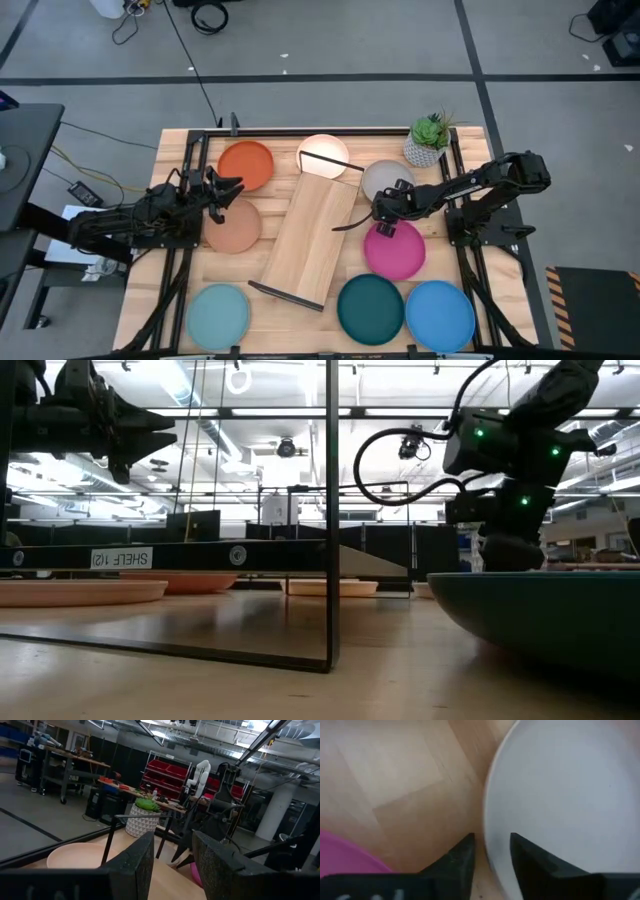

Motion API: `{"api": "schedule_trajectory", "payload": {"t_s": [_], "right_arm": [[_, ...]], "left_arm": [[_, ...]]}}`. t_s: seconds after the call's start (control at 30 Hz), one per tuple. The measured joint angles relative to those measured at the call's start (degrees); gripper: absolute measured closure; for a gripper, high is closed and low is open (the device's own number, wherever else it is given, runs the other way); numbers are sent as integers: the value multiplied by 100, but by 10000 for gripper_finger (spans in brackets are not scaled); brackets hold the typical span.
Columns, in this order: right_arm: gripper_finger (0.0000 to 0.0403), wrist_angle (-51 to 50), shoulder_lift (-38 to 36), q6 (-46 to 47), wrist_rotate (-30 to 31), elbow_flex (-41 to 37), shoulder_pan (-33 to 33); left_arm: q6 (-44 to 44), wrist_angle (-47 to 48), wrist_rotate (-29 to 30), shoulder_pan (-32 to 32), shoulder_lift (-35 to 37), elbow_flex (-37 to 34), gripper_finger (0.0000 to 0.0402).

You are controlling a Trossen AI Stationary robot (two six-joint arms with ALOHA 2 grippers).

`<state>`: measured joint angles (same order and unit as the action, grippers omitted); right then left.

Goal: Place and stack plates onto a shelf
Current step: Put the gray plate on the shelf

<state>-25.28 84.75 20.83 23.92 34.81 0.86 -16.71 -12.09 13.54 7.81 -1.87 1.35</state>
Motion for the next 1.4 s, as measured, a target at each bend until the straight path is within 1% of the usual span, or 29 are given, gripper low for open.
{"api": "schedule_trajectory", "payload": {"t_s": [0.2, 0.23, 0.4, 0.47, 0.5, 0.57, 0.63, 0.8, 0.9, 0.97, 1.0, 1.07, 1.1, 1.2, 1.27, 1.4], "right_arm": [[381, -147, -10, -55, -122, 1, 3], [387, -259, -38, -37, -152, 11, 4], [379, -1087, -138, 347, -179, 430, -113], [381, -1470, -142, 532, -247, 682, -195], [385, -1640, -143, 609, -342, 834, -248], [389, -1848, -144, 705, -739, 1161, -384], [389, -2062, -144, 809, -1048, 1502, -582], [388, -2529, -144, 1169, -1055, 2339, -1227], [388, -2520, -144, 1217, -1069, 2671, -1645], [388, -2191, -144, 1036, -917, 2773, -1894], [388, -1833, -144, 809, -723, 2778, -1998], [388, -1039, -130, 172, -426, 2776, -2138], [388, -700, -76, -147, -377, 2778, -2142], [388, -187, 202, -965, -412, 2765, -2039], [387, 121, 460, -1369, -557, 2766, -1874], [387, 206, 1119, -2006, -837, 3068, -1528]], "left_arm": [[-4, -1, 0, 0, 0, 0, 260], [-4, -1, 0, 0, 0, -1, 260], [-2, -2, 0, 1, 0, -1, 260], [-2, -3, 0, 0, 0, 1, 260], [-2, -1, 0, 1, 0, 1, 260], [-2, -2, 0, -1, 0, 1, 260], [-4, -3, 0, 1, 0, 0, 260], [-6, -1, 0, -2, 0, -1, 260], [-22, 2, 0, -2, 1, 1, 260], [-19, 4, 0, 1, 0, -1, 260], [-19, 3, 0, -1, 0, 2, 260], [-19, 0, 0, -2, 0, 2, 260], [-21, -4, 0, -1, 2, 0, 260], [-21, -5, 0, 0, 2, 1, 260], [-21, -1, -2, 1, 2, -1, 260], [-16, -5, -1, 0, 2, 0, 260]]}}
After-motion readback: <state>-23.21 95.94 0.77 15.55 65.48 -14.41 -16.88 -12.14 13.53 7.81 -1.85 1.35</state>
